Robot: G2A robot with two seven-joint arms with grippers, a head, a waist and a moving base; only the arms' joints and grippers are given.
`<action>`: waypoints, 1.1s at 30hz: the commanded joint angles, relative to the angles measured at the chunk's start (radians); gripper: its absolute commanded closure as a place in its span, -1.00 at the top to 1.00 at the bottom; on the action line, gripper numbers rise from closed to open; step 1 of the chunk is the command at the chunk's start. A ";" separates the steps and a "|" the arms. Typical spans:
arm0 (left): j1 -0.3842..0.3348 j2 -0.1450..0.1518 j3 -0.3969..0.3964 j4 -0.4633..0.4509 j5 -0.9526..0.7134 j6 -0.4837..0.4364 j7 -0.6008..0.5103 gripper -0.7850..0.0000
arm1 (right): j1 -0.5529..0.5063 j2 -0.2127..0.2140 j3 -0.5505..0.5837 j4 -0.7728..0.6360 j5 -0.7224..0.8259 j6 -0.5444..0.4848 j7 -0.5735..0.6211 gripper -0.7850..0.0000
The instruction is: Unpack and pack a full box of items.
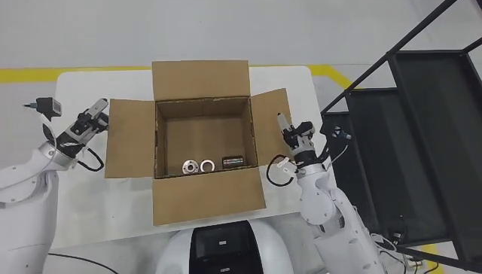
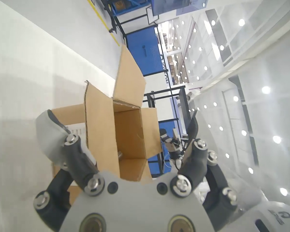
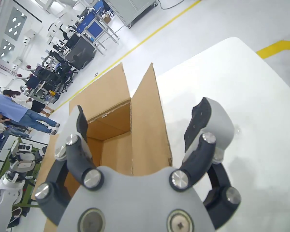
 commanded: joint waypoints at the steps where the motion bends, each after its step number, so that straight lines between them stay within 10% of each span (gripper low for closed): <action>1: 0.007 0.000 0.008 -0.034 -0.044 0.010 -0.033 1.00 | -0.003 0.000 -0.008 0.005 0.028 -0.022 0.029 1.00; 12: -0.043 -0.009 0.139 -0.110 -0.034 0.021 -0.088 1.00 | 0.032 -0.002 -0.092 -0.038 0.129 -0.311 0.064 1.00; 33: -0.107 -0.012 0.230 -0.038 0.107 -0.003 -0.001 1.00 | 0.352 -0.049 -0.377 0.225 -0.008 -0.131 0.220 1.00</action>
